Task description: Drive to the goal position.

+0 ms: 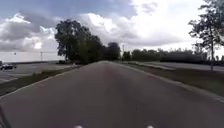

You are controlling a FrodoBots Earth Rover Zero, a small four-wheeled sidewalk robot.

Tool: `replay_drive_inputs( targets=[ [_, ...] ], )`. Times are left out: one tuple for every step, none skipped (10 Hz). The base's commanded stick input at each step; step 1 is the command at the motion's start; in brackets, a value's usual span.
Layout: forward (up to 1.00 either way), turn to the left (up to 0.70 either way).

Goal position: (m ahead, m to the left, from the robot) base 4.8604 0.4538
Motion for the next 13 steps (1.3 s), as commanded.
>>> replay_drive_inputs(
  targets=[
    [0.7, -0.1],
    [0.7, -0.28],
    [0.7, -0.11],
    [0.7, 0.0],
    [0.7, 0.0],
    [0.7, 0.0],
    [0.7, 0.0],
    [0.7, 0.0],
    [0.7, 0.0],
    [0.7, 0.0],
    [0.7, 0.0],
    [0.7, 0.0],
    [0.7, 0.0]
  ],
)
